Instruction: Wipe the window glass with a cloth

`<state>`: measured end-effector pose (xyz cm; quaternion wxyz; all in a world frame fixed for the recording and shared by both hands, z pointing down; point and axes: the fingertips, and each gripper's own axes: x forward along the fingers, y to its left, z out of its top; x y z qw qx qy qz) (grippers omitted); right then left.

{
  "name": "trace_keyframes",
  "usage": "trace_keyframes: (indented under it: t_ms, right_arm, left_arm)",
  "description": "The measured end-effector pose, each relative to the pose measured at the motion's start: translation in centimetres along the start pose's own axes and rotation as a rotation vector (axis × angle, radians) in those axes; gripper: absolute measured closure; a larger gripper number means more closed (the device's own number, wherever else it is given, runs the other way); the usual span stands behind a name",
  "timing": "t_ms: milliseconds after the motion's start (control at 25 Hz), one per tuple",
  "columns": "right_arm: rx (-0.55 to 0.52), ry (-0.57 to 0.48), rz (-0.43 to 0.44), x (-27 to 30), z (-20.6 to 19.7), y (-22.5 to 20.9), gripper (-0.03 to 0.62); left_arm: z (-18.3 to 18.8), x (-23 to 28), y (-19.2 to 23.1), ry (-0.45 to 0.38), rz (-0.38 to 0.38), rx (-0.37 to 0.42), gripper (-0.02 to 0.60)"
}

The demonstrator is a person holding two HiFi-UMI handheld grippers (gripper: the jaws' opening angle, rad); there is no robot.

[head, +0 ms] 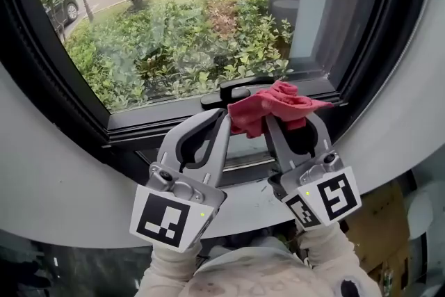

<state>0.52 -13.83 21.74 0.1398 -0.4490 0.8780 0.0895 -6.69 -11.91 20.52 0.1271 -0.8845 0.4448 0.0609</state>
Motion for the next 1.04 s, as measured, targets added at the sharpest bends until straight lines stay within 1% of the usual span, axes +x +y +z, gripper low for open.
trace_keyframes:
  t_ms: [440,1040]
  right_arm:
    - [0.029,-0.009,0.029,0.4,0.7,1.1,0.485]
    - [0.052,0.002,0.039,0.9,0.0,1.4,0.485]
  left_arm:
    - [0.6,-1.0,0.6,-0.009,0.029,0.000,0.581]
    - [0.3,-1.5,1.3,-0.006,0.049,0.000,0.581]
